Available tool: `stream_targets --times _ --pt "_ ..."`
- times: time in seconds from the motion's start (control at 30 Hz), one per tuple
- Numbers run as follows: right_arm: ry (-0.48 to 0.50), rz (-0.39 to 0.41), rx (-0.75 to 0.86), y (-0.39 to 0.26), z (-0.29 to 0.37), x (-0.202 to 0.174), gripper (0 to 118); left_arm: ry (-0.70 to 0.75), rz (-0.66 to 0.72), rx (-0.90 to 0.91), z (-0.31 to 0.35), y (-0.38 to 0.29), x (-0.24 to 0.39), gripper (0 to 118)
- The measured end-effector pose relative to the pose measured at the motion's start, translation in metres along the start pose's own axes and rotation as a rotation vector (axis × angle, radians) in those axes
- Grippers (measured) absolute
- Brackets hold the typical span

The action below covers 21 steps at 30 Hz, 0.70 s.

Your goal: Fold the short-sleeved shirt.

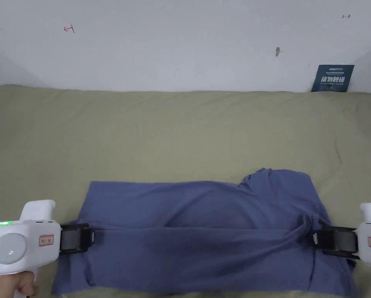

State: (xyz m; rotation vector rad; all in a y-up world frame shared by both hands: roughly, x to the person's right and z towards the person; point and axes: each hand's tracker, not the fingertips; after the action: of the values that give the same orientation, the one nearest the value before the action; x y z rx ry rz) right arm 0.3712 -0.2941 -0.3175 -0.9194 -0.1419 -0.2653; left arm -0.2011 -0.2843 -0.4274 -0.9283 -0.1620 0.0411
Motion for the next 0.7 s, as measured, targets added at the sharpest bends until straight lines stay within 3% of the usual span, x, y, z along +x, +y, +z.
stream_targets --times 0.1,0.13,0.17,0.2,0.23,0.33,0.43,0.47,0.53,0.57,0.7 --pt "-0.007 0.033 0.029 -0.021 0.035 -0.004 109 0.045 -0.001 0.039 0.03 -0.02 -0.006 110" --pt "-0.011 0.037 0.026 -0.029 0.041 -0.006 100 0.044 -0.003 0.037 0.038 -0.027 -0.008 99" --pt "-0.02 0.031 0.056 -0.039 0.049 -0.006 69 0.047 -0.003 0.037 0.047 -0.036 -0.01 68" --pt "-0.009 0.037 0.069 -0.049 0.054 -0.005 30 0.06 -0.002 0.037 0.053 -0.043 -0.012 29" --pt "-0.016 0.042 0.069 -0.056 0.056 -0.006 1 0.07 -0.001 0.027 0.056 -0.049 -0.014 0" --pt "-0.011 0.059 0.053 -0.076 0.057 -0.006 1 -0.005 0.028 -0.033 0.062 -0.07 -0.016 0" --pt "-0.008 0.051 0.062 -0.09 0.064 -0.005 1 0.017 0.021 -0.015 0.06 -0.076 -0.013 0" --pt "-0.002 0.045 0.055 -0.093 0.064 -0.003 1 0.019 0.022 -0.002 0.057 -0.076 -0.013 22" --pt "-0.006 0.039 0.049 -0.095 0.064 -0.002 1 0.012 0.062 -0.011 0.039 -0.069 -0.024 105" --pt "-0.003 0.038 0.047 -0.095 0.063 -0.004 1 -0.002 0.073 -0.041 0.03 -0.068 -0.024 118" --pt "-0.01 0.043 0.038 -0.093 0.059 -0.005 1 0.02 0.054 -0.07 -0.006 -0.062 -0.031 118"
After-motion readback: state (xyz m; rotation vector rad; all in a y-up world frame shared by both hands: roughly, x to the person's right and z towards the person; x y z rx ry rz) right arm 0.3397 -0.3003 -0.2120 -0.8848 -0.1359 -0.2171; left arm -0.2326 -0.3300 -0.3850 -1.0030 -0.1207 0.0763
